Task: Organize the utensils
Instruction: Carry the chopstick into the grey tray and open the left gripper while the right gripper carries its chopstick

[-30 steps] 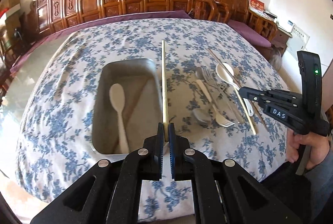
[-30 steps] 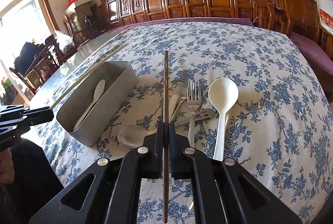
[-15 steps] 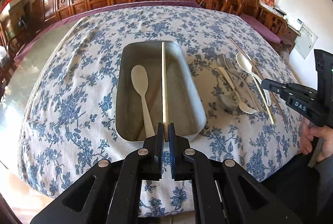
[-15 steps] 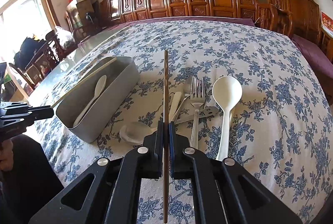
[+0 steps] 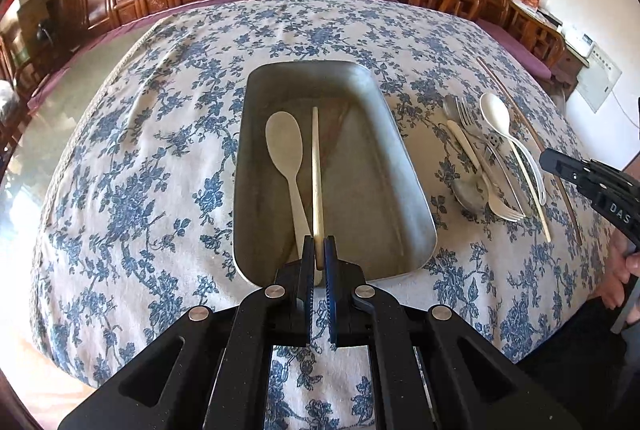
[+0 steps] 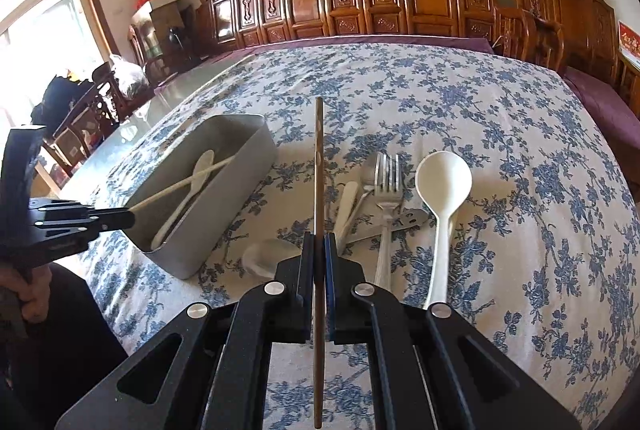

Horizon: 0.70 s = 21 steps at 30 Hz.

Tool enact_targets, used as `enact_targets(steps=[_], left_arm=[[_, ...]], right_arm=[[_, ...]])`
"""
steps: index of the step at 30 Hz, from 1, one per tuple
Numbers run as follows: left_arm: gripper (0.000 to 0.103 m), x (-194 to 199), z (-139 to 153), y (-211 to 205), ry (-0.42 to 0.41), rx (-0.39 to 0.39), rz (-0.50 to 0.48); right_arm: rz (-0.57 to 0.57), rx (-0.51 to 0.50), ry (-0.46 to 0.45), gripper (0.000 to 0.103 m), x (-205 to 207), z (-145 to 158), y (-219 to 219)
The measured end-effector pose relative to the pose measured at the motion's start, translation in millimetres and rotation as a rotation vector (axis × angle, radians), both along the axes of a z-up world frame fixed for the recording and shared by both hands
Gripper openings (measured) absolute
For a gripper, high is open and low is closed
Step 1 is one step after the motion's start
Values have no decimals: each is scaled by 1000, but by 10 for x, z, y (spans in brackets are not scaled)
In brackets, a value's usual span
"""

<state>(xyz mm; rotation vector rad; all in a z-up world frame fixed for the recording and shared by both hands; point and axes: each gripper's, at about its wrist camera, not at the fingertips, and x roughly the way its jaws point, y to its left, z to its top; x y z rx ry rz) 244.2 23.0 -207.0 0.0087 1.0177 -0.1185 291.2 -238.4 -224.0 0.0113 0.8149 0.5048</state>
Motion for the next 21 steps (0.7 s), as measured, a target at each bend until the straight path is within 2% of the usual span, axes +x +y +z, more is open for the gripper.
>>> enact_targets(steps=[11,13,15,21], left_arm=[[5,76,-49,68,-30,-15,-8],[15,74,-33,128,-40,-38,0],[21,62,2,168,-58,-45,4],[22,6,93,308,-105,-44,25]], right_arm=[[56,8,35,6,2,5,340],[59,2,36,6,14,20,413],[59,-1,38,6,37,46,495],[72,44,63,6,165,128,796]])
